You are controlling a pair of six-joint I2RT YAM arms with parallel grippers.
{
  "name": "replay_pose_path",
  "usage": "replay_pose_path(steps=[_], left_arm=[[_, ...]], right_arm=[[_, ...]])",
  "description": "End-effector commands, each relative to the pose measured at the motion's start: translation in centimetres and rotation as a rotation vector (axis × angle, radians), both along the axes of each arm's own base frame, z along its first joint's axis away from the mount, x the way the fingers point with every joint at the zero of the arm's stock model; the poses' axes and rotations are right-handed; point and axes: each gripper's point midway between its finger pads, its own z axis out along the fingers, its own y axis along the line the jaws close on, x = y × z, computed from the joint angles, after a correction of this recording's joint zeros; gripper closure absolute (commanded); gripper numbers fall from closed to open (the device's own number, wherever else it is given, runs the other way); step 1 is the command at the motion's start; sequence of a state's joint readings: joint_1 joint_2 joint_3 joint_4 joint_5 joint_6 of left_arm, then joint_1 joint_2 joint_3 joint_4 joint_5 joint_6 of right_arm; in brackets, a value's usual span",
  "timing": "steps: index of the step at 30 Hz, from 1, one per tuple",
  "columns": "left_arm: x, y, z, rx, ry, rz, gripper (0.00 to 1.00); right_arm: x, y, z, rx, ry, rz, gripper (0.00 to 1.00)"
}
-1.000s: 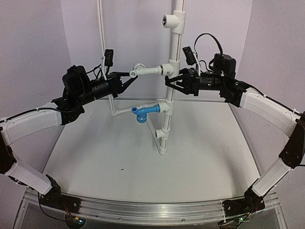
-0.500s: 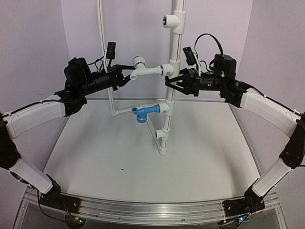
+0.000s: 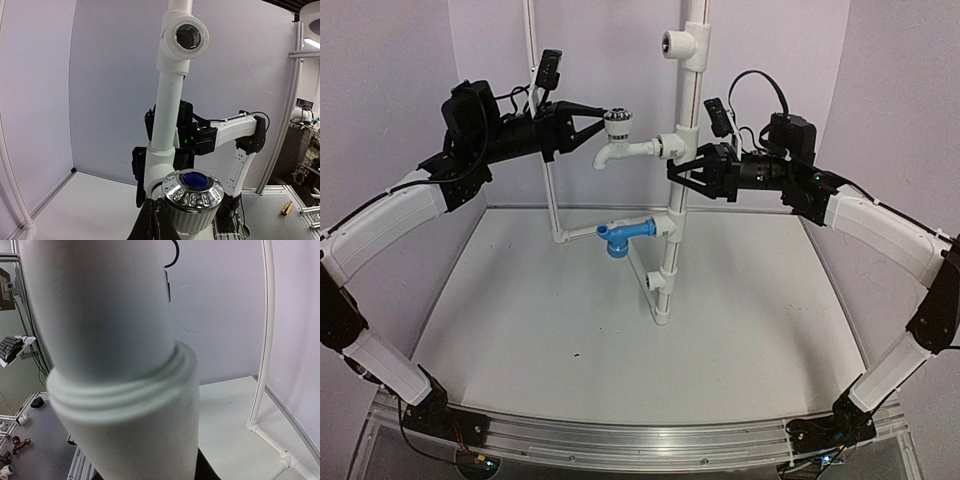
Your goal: Install the water faucets
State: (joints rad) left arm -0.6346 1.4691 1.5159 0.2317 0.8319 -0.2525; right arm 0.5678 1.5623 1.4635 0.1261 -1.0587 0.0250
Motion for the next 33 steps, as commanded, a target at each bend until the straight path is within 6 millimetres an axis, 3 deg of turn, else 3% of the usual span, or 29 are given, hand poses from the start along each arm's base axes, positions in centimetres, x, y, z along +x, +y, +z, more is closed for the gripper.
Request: replay_pose_path(steps=[1, 15, 21, 33], left_arm=[[-2.2, 0.0, 1.4, 0.030, -0.052, -0.096, 1.00], [-6.0, -1.9, -1.6, 0.192, -0.069, -0.136, 1.00], [-5.9, -1.9, -4.4, 0.233, -0.030, -0.086, 1.00], [-4.2, -1.7, -7.6, 0.213, 0.034, 0.029, 0.99]], right_arm=[[0.4, -0.3, -2.7, -0.068, 0.268, -0.039, 1.00], [1.8, 0.0, -2.3, -0.058, 0.301, -0.069, 1.00], [1.9, 0.1, -2.0, -0.054, 0.305, -0.068, 1.00], [1.8, -0.1, -1.8, -0.052, 0.302, -0.058, 1.00]])
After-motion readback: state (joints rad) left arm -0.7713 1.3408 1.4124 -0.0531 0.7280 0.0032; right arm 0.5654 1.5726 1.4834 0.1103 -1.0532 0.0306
